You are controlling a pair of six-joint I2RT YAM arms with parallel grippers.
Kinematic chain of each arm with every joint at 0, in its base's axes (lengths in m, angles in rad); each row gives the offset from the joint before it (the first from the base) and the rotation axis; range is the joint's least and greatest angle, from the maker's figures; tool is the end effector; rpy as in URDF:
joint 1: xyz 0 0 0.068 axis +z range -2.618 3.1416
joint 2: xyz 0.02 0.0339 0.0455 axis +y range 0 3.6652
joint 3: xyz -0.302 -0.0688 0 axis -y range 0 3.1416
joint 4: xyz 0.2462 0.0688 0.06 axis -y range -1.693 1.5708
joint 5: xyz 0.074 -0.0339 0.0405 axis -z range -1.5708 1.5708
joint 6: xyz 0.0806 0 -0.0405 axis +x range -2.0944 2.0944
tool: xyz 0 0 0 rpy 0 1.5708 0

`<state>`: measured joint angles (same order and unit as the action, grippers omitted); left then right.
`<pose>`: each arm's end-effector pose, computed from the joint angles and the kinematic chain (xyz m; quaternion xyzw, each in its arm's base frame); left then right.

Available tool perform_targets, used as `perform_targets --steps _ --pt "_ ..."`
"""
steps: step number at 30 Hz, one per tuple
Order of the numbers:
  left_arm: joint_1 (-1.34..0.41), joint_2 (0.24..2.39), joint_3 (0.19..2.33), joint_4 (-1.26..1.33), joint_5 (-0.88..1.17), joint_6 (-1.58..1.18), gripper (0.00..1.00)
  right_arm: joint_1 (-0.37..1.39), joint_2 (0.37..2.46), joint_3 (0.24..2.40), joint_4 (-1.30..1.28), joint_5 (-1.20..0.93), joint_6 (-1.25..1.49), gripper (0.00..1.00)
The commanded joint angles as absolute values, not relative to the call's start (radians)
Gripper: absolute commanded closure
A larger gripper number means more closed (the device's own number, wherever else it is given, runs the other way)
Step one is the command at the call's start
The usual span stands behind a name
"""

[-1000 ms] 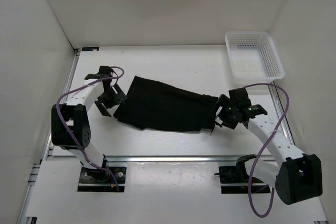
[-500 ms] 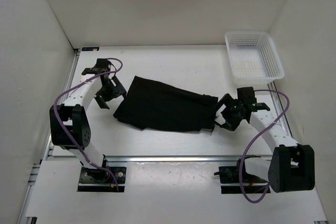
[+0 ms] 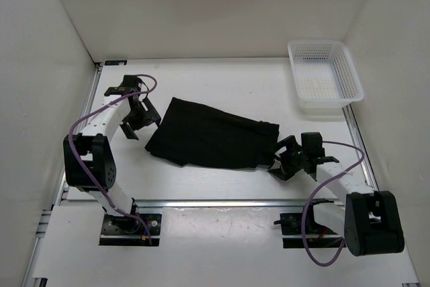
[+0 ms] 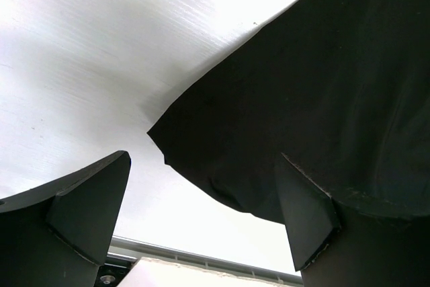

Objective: Fold and stack the shorts
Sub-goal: Fold the shorts

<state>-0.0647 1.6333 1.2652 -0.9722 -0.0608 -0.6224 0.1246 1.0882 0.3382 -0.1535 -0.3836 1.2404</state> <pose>0.3251 -0.0162 0.2319 -0.2767 0.9536 -0.0103 0.1184 0.1877 0.0539 0.1403 0.4381 0.8199 0.3425 0.1359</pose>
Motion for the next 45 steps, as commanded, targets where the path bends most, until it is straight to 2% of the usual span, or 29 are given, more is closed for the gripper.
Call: perform_targets --steps 1,10,17,21,22,24,25,29,33,37,42,43,45 --pt "-0.063 1.606 1.279 -0.985 -0.086 -0.603 0.01 0.123 1.129 0.344 0.029 -0.356 1.307 0.07" --pt "-0.063 1.615 1.279 -0.985 -0.086 -0.603 0.01 0.123 1.238 0.399 0.095 -0.288 1.304 0.12" --pt "-0.054 1.635 1.270 -0.985 -0.095 -0.603 0.01 0.123 1.350 0.514 -0.034 -0.187 1.128 0.17" --pt "-0.054 1.644 1.270 -0.976 -0.095 -0.603 0.01 0.132 1.445 0.523 0.038 -0.228 1.108 0.36" --pt "-0.054 1.644 1.270 -0.976 -0.095 -0.603 0.01 0.132 1.459 0.523 0.070 -0.238 1.108 0.48" --pt "-0.054 1.655 1.270 -0.976 -0.095 -0.613 0.01 0.143 1.479 0.534 0.086 -0.258 1.098 0.62" --pt "-0.043 1.655 1.260 -0.976 -0.095 -0.623 0.01 0.143 1.488 0.543 0.086 -0.258 1.089 0.74" --pt "-0.023 1.655 1.247 -0.953 -0.074 -0.623 0.01 0.143 1.450 0.598 0.036 -0.238 1.049 0.99" --pt "-0.003 1.655 1.247 -0.953 -0.074 -0.612 0.06 0.143 1.440 0.741 -0.197 -0.176 0.944 1.00" --pt "0.006 1.669 1.265 -0.953 -0.064 -0.589 0.19 0.143 1.378 0.840 -0.339 -0.097 0.846 1.00" --pt "0.006 1.713 1.246 -0.902 -0.054 -0.598 0.82 0.167 1.355 0.980 -0.497 -0.058 0.723 1.00" --pt "-0.006 1.745 1.246 -0.902 -0.034 -0.598 0.90 0.185 1.344 1.001 -0.514 -0.045 0.706 1.00" --pt "-0.037 1.781 1.256 -0.875 -0.011 -0.607 0.90 0.218 1.333 1.064 -0.549 -0.006 0.666 1.00"
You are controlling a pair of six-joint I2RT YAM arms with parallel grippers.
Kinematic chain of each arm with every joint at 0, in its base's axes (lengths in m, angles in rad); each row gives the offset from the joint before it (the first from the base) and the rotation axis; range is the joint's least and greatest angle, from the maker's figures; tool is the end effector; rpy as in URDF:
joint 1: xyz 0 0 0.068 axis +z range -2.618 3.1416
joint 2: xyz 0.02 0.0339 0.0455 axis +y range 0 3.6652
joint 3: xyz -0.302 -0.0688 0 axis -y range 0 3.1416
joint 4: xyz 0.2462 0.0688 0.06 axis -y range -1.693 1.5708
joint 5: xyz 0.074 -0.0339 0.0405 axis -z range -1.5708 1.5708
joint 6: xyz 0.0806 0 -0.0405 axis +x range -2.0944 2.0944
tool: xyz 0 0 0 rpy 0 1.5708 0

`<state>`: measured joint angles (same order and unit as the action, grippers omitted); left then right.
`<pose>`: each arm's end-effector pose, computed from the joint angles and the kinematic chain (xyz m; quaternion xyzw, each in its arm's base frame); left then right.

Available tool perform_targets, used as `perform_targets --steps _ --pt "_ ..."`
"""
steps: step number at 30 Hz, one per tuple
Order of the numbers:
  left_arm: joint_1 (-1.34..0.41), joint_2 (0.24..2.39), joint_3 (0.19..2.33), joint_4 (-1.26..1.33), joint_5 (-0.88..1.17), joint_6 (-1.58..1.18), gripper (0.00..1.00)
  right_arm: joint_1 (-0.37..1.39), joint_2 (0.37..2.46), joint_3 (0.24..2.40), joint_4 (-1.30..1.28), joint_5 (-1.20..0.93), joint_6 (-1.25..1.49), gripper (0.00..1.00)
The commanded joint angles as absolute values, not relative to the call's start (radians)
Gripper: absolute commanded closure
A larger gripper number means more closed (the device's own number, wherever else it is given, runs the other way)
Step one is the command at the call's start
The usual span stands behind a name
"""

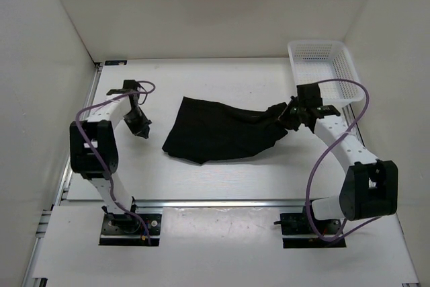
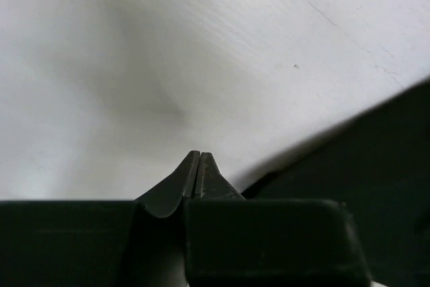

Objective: Fold and stack the shorts
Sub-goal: Fold the shorts

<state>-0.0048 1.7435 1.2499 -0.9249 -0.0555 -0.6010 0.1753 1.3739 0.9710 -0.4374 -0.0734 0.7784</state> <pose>0.3406 0.0028 0.1945 -0.2948 0.9521 0.0037 0.0808 0.3081 0.0606 0.2533 0.2647 0.8952 0.1943 0.3014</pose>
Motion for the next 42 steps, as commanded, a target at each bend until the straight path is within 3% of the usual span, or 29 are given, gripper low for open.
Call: perform_targets --steps 1,9,20,27,32,34,35,36,38,39,42 --pt "-0.052 1.814 1.256 -0.874 -0.002 -0.617 0.90 0.230 1.333 1.089 -0.563 0.008 0.654 1.00" --pt "-0.198 1.925 1.374 -0.854 0.072 -0.627 0.90 0.414 1.462 1.342 -0.688 0.103 0.569 1.00" --pt "-0.242 1.910 1.278 -0.815 0.092 -0.669 0.90 0.739 1.863 1.897 -0.857 0.175 0.537 1.00" --pt "-0.242 1.878 1.269 -0.815 0.092 -0.678 0.90 0.836 2.127 2.184 -0.890 0.186 0.557 1.00" --pt "-0.221 1.839 1.250 -0.815 0.101 -0.696 0.90 0.847 2.238 2.256 -0.899 0.175 0.575 1.00" --pt "-0.201 1.798 1.239 -0.815 0.155 -0.696 0.76 0.847 2.256 2.266 -0.899 0.175 0.587 1.00" --pt "-0.174 1.780 1.215 -0.825 0.170 -0.696 0.66 0.847 2.269 2.279 -0.899 0.175 0.588 0.83" --pt "-0.160 1.755 1.206 -0.825 0.179 -0.696 0.34 0.847 2.269 2.269 -0.858 0.132 0.588 0.61" --pt "-0.118 1.672 1.197 -0.854 0.179 -0.696 0.06 0.847 2.224 2.221 -0.789 0.069 0.572 0.22" --pt "-0.103 1.645 1.197 -0.871 0.166 -0.686 0.01 0.847 2.198 2.148 -0.703 0.042 0.572 0.17" --pt "-0.039 1.557 1.235 -0.928 0.143 -0.660 0.01 0.847 2.056 2.053 -0.603 0.005 0.572 0.10"
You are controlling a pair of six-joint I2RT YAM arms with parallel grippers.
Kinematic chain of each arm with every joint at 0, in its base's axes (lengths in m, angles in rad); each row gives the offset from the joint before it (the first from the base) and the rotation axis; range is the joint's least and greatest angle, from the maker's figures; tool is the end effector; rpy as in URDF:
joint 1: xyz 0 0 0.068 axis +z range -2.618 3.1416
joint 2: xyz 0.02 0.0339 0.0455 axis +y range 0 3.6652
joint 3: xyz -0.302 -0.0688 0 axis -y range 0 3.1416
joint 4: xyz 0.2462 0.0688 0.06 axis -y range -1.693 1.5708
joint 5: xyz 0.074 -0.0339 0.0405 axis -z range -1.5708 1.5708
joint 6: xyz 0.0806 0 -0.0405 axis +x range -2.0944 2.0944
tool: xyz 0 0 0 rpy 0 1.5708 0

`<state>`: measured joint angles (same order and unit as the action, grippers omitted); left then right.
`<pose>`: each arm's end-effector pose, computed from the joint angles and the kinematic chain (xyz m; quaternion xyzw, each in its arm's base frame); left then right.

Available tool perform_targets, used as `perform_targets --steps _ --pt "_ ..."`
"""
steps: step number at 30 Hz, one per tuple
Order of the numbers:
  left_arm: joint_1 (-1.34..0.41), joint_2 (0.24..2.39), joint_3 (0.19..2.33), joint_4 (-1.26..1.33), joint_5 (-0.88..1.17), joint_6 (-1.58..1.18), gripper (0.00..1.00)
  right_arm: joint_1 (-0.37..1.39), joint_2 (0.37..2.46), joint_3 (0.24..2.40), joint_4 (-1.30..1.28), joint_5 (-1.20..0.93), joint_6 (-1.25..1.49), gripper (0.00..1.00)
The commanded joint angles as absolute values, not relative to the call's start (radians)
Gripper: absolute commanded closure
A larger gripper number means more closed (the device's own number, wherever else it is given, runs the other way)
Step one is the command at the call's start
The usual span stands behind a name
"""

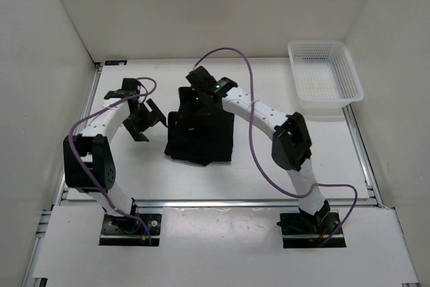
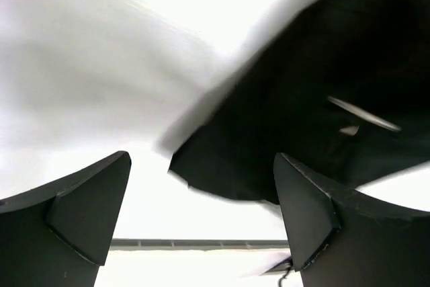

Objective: Fold and stack the shorts
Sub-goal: Fold the shorts

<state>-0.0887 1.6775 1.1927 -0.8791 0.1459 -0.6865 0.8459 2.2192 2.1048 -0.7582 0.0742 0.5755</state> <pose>0.3272 -0.0409 0.2017 -0.2849 0.9502 -0.1060 0.0679 0.3712 0.4100 0.2675 -0.1140 0.9322 0.1966 0.2818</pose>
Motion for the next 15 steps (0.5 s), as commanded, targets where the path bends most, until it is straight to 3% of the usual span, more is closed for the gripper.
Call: perform_targets --steps 1,2,5,6,8,10,12,13,15 --pt "-0.029 1.545 1.252 -0.948 0.134 -0.647 0.01 0.847 2.030 2.001 -0.603 0.005 0.572 0.10" --pt "-0.029 1.534 1.270 -0.948 0.123 -0.634 0.05 0.847 2.004 1.973 -0.594 0.005 0.572 0.10" --pt "-0.044 1.554 1.348 -0.985 0.092 -0.566 0.16 0.822 1.881 1.784 -0.571 0.031 0.616 0.31" --pt "-0.075 1.565 1.370 -0.994 0.075 -0.551 0.17 0.799 1.809 1.720 -0.562 0.040 0.632 0.45" --pt "-0.103 1.588 1.414 -1.005 0.046 -0.519 0.17 0.772 1.738 1.588 -0.523 0.040 0.658 0.54" --pt "-0.139 1.627 1.425 -1.005 0.046 -0.508 0.10 0.721 1.652 1.413 -0.503 0.029 0.693 0.54" --pt "-0.166 1.688 1.436 -1.005 0.034 -0.497 0.07 0.675 1.606 1.332 -0.488 -0.011 0.704 0.47" --pt "-0.190 1.712 1.449 -0.988 0.034 -0.497 0.07 0.666 1.606 1.283 -0.488 -0.029 0.704 0.37" --pt "-0.209 1.765 1.472 -0.988 0.025 -0.488 0.07 0.655 1.606 1.258 -0.488 -0.075 0.704 0.26"
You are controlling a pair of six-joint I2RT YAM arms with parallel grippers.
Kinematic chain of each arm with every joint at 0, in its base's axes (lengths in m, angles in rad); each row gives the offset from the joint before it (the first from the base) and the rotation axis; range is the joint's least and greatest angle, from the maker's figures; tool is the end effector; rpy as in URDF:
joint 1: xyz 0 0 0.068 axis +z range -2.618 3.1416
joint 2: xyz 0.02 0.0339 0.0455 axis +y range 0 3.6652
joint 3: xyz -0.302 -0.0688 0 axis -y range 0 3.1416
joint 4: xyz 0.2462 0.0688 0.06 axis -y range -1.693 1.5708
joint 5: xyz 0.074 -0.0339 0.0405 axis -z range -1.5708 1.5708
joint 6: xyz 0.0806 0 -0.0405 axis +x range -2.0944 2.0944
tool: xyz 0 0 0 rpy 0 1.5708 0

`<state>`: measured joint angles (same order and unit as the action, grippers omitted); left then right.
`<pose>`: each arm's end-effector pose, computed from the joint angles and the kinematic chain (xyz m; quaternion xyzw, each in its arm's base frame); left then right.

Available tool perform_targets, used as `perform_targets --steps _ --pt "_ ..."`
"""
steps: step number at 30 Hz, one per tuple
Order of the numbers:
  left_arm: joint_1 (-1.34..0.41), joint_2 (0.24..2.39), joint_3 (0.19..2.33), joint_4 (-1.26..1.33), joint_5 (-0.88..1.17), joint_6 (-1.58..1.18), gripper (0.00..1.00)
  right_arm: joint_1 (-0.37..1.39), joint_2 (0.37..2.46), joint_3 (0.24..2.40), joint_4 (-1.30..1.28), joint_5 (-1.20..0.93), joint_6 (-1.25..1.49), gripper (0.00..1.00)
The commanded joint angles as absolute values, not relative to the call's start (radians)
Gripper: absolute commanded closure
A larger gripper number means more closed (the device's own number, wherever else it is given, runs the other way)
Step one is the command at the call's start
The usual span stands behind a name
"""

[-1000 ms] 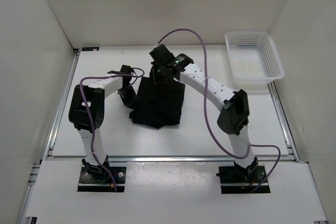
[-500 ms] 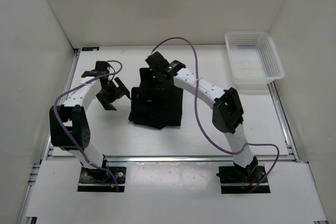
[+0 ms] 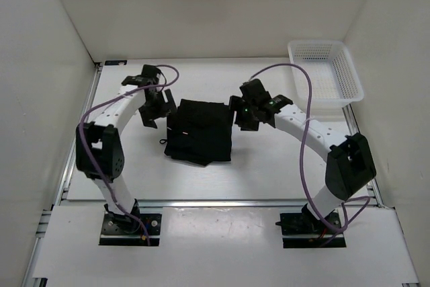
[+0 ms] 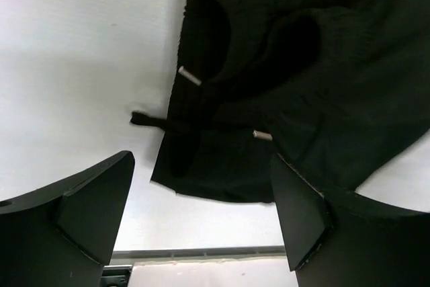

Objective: Fold and stack the shorts
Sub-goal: Fold the shorts

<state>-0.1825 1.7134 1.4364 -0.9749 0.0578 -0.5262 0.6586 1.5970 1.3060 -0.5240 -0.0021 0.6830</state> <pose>0.3577 -0.0707 0.2561 -0.1642 0.9732 -0.0818 0.1389 0.3060 0.2370 0.2897 0.0110 0.9294 0.2301 0.2884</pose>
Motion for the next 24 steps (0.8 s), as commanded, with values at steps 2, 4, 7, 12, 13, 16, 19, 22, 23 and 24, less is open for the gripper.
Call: perform_targets --steps 2,4,7,12,13,16,19,22,23,24 --pt "-0.228 1.833 1.508 -0.988 0.006 -0.488 0.08 0.655 1.620 1.249 -0.479 -0.103 0.695 0.25" --pt "-0.242 1.854 1.529 -0.979 0.006 -0.488 0.20 0.655 1.638 1.249 -0.469 -0.136 0.706 0.26" --pt "-0.242 1.909 1.569 -0.956 -0.031 -0.497 0.41 0.681 1.696 1.302 -0.469 -0.137 0.706 0.36" --pt "-0.242 2.068 1.692 -0.956 -0.040 -0.497 0.77 0.704 1.906 1.390 -0.459 -0.127 0.706 0.56" --pt "-0.242 2.089 1.704 -0.956 -0.040 -0.506 0.82 0.704 1.933 1.402 -0.459 -0.088 0.706 0.60" --pt "-0.242 2.143 1.715 -0.956 -0.031 -0.506 0.84 0.690 2.032 1.449 -0.488 -0.049 0.718 0.64" --pt "-0.242 2.155 1.715 -0.956 -0.022 -0.506 0.84 0.664 2.081 1.492 -0.524 0.003 0.727 0.62" --pt "-0.253 2.166 1.724 -0.956 -0.012 -0.506 0.84 0.641 2.106 1.552 -0.576 0.076 0.693 0.57" --pt "-0.253 2.166 1.724 -0.956 0.001 -0.506 0.84 0.632 2.106 1.569 -0.593 0.089 0.693 0.56" --pt "-0.265 2.154 1.724 -0.956 0.011 -0.506 0.84 0.632 2.106 1.578 -0.603 0.100 0.675 0.53"
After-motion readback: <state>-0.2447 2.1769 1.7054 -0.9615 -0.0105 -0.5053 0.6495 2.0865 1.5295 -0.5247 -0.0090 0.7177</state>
